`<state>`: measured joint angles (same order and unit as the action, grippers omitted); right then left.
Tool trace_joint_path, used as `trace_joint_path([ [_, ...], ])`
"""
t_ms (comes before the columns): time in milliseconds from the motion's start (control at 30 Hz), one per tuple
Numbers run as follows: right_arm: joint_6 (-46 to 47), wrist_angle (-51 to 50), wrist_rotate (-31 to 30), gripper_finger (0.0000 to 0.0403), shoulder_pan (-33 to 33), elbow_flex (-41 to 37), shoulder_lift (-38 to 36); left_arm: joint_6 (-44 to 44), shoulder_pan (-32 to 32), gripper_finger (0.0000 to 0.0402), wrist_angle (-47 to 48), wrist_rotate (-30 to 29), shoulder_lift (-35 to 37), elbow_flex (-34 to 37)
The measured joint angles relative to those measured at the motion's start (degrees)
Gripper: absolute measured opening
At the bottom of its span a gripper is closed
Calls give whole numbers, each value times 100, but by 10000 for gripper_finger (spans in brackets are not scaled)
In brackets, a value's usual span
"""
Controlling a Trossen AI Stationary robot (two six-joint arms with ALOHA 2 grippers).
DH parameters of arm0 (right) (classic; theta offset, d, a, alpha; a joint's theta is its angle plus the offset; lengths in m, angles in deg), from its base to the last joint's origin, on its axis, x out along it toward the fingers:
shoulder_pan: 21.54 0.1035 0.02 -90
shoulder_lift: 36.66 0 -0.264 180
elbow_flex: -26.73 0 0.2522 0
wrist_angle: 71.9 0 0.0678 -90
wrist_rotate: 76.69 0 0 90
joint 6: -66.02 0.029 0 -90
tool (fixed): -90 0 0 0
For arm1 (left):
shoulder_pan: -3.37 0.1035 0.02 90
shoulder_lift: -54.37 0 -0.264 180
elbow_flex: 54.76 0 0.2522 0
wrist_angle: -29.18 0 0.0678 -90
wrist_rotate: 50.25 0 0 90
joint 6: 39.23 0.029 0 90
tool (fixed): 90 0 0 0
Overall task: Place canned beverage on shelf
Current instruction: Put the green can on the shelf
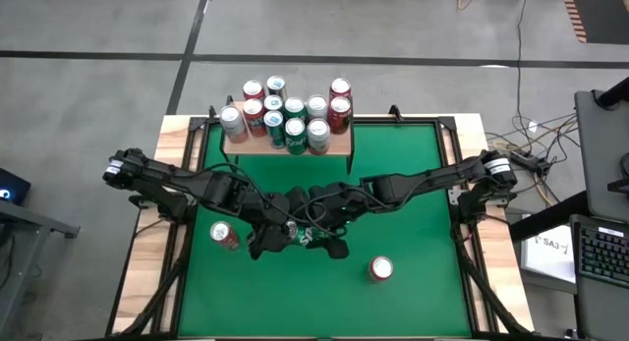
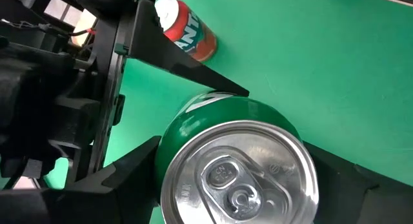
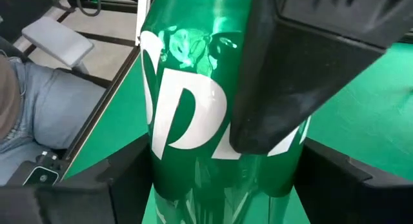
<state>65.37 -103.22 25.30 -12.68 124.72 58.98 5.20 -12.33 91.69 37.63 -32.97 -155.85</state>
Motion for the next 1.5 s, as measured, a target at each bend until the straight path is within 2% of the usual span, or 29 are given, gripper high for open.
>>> trace_joint_path([
  [100, -9, -11, -83, 292, 0, 0, -17, 14, -1, 310, -5, -97, 0, -2],
  [200, 13, -105, -363, 292, -9, 0, -59, -76, -4, 357, 77, -700, 6, -66],
  [300, 18, -187, -851, 292, -17, 0, -156, -153, 1, 376, 403, -1332, 42, -283],
  [400, 43, -229, -1222, 292, -11, -8, -277, -295, 13, 373, 698, -1494, 129, -564],
  [533, -15, -499, -1384, 292, 0, -135, -421, -513, 41, 356, 866, -1539, 501, -697],
  [700, -34, -442, -1655, 292, -2, -208, -589, -809, 80, 336, 946, -1520, 1132, -548],
  [800, -68, -279, -1858, 292, -25, -313, -669, -1154, 85, 325, 690, -1489, 1659, -355],
  [967, -238, 346, -1949, 292, -62, -788, -811, -1748, 87, 314, -555, -1481, 2516, 552],
  [1100, -344, 1456, -1968, 292, -160, -1277, -1112, -2036, 85, 311, -2068, -1561, 3213, 1734],
  [1200, -464, 2254, -2220, 292, -201, -1671, -1179, -2216, 83, 310, -3271, -1699, 3595, 2712],
  [1333, -744, 3802, -2560, 292, -195, -2209, -1183, -2324, 83, 310, -5077, -1890, 3818, 3905],
  [1433, -966, 5234, -2745, 292, -186, -2555, -1084, -2262, 83, 310, -6507, -1941, 3800, 4706],
  [1500, -1076, 5784, -2773, 292, -190, -2746, -983, -2253, 83, 310, -7325, -1941, 3706, 5133],
])
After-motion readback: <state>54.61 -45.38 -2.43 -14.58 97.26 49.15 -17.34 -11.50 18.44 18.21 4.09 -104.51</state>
